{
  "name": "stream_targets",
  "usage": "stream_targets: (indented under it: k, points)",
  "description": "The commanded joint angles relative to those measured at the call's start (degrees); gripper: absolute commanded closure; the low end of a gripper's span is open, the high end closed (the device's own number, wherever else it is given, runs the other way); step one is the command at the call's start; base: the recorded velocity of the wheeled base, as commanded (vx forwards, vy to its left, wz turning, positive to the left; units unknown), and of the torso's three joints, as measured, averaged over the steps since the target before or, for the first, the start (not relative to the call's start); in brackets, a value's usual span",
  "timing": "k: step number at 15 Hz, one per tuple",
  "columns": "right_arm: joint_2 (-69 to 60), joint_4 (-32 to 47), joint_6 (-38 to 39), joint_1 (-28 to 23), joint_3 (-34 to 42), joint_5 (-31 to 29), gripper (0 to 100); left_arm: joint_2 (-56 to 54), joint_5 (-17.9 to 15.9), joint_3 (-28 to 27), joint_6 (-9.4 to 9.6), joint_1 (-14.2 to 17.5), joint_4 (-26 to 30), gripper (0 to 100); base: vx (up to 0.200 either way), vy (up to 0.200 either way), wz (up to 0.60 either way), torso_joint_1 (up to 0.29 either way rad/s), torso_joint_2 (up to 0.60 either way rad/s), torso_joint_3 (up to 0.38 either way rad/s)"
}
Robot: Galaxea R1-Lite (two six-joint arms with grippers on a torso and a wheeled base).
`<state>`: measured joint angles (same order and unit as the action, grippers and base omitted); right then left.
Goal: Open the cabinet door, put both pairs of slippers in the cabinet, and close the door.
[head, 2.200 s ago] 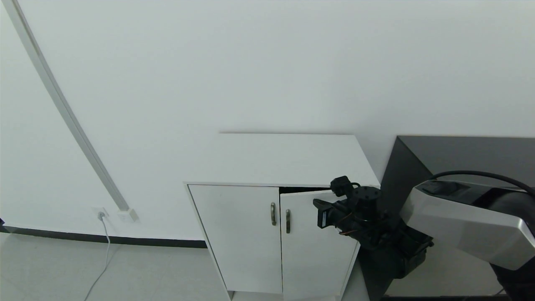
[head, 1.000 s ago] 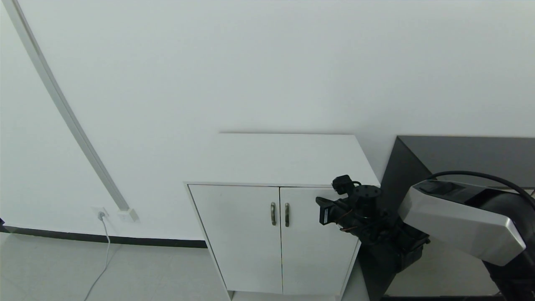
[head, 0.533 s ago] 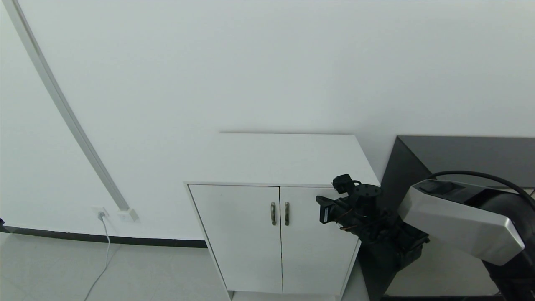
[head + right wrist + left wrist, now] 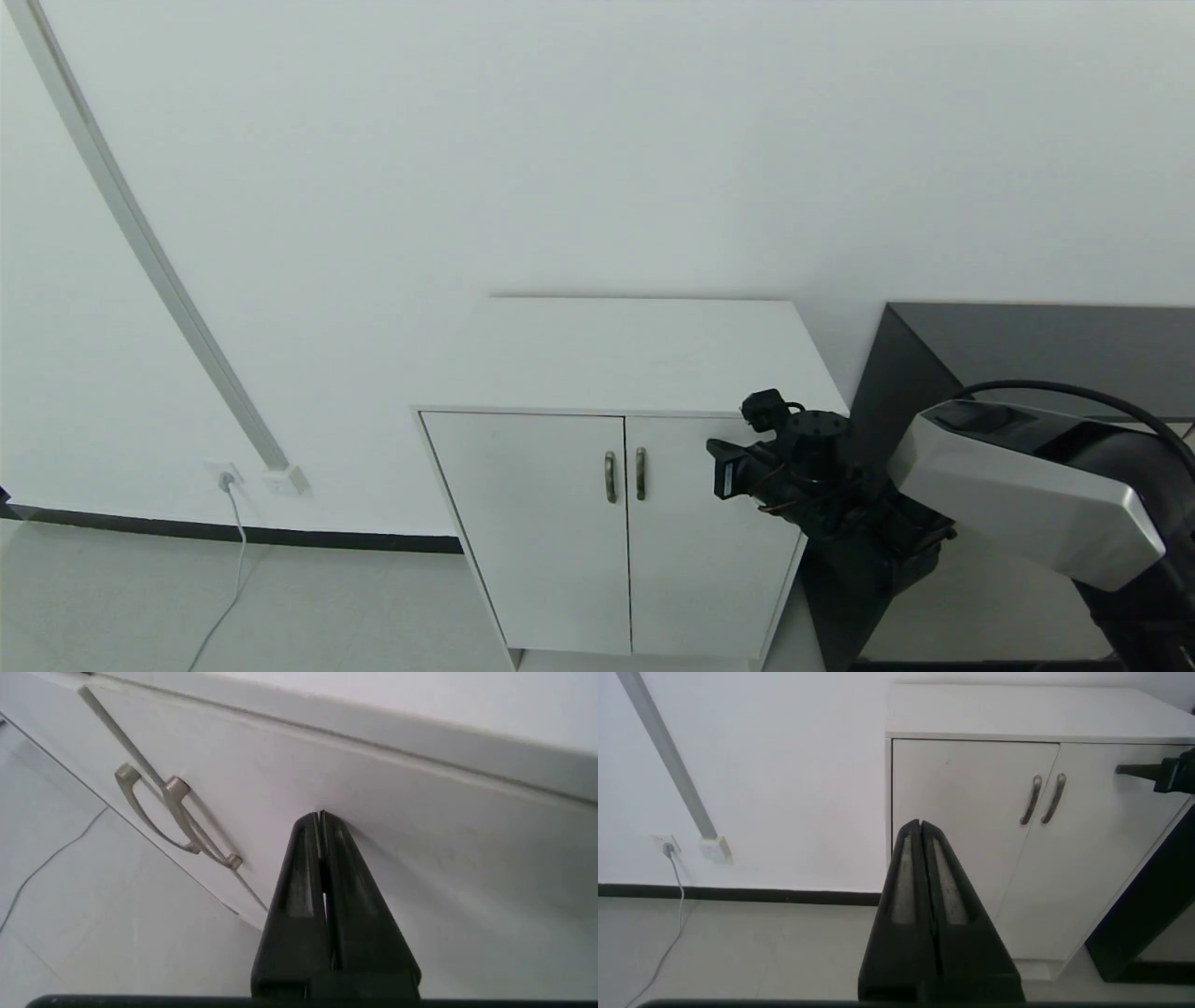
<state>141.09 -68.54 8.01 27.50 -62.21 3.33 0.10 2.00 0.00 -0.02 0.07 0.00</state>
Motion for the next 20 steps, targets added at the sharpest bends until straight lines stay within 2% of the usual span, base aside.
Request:
stream_targets:
  k: [1,8,15,17,20]
  points:
    - [0.15,-0.02,-0.01,0.01,-0.55,0.01,100,-0.01,0.02,0.00,-0.06,0.01,0.00,100,0.000,0.000,0.00,0.000,0.00,0.000]
    - [-0.03,-0.19,-0.01,0.10,0.42,-0.08,100,-0.01,0.02,0.00,0.02,0.01,0.00,100,0.000,0.000,0.00,0.000,0.00,0.000]
    - [-11.98,-7.93,-0.19,2.64,17.65,-0.43,100,-0.01,0.02,0.00,0.02,0.01,0.00,100,0.000,0.000,0.00,0.000,0.00,0.000]
    - [-15.94,-8.28,-0.27,1.94,20.90,-3.33,100,-0.01,0.02,0.00,0.02,0.01,0.00,100,0.000,0.000,0.00,0.000,0.00,0.000]
    - [-19.72,-7.58,-0.36,-2.01,22.39,-9.83,100,-0.01,0.02,0.00,-0.06,0.01,0.00,100,0.000,0.000,0.00,0.000,0.00,0.000]
